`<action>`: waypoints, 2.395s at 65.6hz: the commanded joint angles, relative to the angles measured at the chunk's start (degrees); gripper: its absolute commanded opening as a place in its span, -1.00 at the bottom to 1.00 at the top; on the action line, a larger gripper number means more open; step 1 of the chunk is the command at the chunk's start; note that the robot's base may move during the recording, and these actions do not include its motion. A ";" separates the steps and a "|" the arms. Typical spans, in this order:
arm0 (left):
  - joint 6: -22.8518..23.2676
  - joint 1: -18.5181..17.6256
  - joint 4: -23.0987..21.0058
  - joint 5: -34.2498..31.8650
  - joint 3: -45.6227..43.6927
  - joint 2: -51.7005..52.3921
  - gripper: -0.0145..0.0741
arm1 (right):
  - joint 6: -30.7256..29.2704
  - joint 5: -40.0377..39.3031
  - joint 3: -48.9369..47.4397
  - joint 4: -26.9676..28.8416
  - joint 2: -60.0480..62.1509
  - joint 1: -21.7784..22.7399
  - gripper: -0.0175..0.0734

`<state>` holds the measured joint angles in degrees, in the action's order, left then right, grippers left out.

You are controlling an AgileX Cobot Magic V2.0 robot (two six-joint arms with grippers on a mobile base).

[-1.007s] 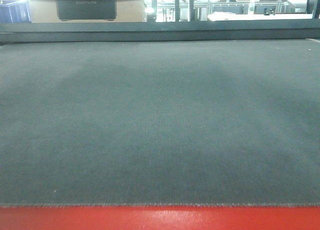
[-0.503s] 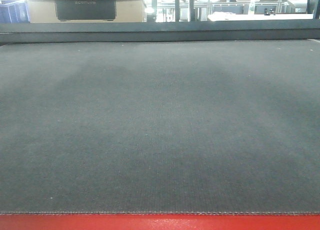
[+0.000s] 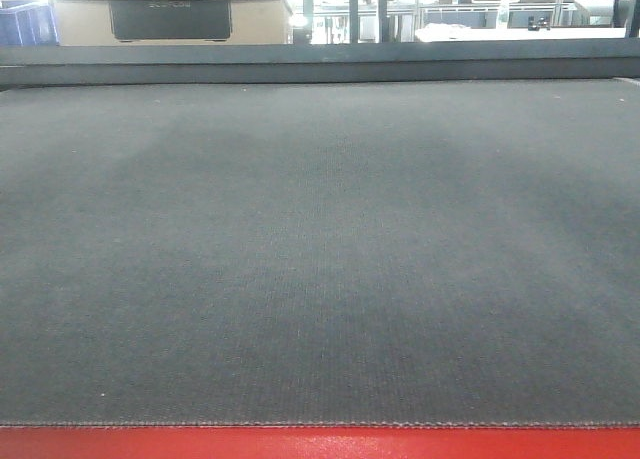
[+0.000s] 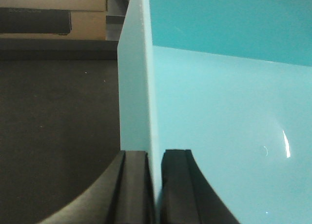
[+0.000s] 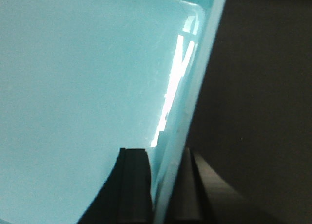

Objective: Fetch blue bin and place on conveyor start
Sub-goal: 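Drive up to the red-framed conveyor table holding the teal bin, then lower the teal bin onto the grey belt with both grippers, then open both grippers and raise them away from the bin rims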

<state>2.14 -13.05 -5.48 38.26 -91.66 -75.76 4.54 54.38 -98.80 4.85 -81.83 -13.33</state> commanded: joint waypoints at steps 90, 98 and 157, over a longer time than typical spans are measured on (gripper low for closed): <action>-0.54 0.38 0.80 -7.12 24.48 -13.59 -0.92 | -1.58 -10.20 22.06 -3.59 -12.48 0.66 -0.95; -0.54 0.38 1.10 -7.12 24.48 -14.53 -0.72 | -1.58 -10.36 22.06 -3.59 -13.81 0.66 -0.83; -2.14 12.68 7.79 -4.36 34.53 3.39 -0.66 | -1.58 -5.36 25.96 -4.43 0.45 15.03 -0.85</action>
<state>0.64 -2.77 2.22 36.14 -60.36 -74.70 3.45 49.03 -74.84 1.44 -83.50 -0.57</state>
